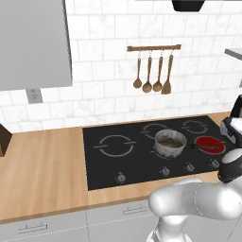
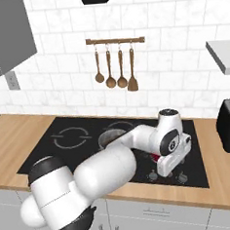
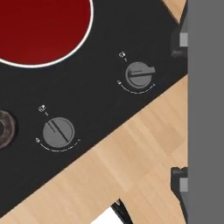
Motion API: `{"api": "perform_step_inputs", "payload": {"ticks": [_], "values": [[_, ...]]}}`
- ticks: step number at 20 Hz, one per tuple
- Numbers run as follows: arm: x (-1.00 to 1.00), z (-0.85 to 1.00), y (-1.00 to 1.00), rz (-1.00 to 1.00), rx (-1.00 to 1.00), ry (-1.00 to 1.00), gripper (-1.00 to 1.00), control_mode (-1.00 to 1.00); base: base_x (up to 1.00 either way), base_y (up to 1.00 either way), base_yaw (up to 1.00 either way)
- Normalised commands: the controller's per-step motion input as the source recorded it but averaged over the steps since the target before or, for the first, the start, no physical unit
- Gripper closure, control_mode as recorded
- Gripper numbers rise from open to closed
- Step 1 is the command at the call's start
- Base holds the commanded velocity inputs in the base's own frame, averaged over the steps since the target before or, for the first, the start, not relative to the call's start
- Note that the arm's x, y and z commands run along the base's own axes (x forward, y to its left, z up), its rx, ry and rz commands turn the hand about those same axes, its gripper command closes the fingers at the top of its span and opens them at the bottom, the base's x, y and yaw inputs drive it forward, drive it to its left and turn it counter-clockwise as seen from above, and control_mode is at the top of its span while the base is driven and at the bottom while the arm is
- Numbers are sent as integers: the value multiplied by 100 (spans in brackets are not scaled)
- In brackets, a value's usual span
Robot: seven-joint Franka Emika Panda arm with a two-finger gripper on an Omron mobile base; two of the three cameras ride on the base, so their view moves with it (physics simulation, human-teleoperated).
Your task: Turn off the front right burner of the stove.
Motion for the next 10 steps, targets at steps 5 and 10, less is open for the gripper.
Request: {"api": "perform_step_inputs", "payload": {"ticks": [5,10], "values": [[0,-20,-15,0,15,-1,-100,-100,0,0,0],[0,-20,-27,1,18,-11,-100,-100,0,0,0]]}}
